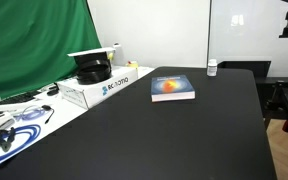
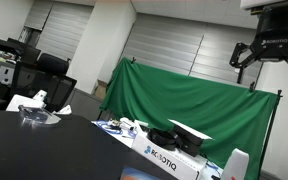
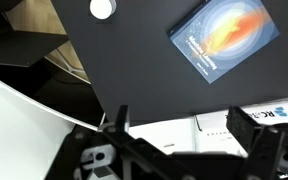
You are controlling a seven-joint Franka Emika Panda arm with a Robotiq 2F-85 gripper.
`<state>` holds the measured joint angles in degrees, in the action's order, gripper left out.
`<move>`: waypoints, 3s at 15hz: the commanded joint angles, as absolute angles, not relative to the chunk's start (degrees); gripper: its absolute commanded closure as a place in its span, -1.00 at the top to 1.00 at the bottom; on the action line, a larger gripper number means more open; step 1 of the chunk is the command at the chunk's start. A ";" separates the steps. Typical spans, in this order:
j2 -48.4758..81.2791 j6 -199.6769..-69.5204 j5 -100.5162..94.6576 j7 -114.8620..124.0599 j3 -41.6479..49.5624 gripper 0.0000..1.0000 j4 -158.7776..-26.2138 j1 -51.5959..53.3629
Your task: Pick up the vial and put it on the book
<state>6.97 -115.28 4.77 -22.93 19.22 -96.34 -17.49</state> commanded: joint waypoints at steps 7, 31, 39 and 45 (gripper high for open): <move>7.91 -115.72 4.66 -22.56 18.34 1.00 -95.49 -18.94; 27.13 -125.00 4.14 -20.94 17.15 1.00 -98.26 -28.22; 28.93 -127.72 5.51 -21.50 16.24 1.00 -98.16 -29.95; 31.87 -131.28 6.15 -21.84 15.18 1.00 -98.00 -31.80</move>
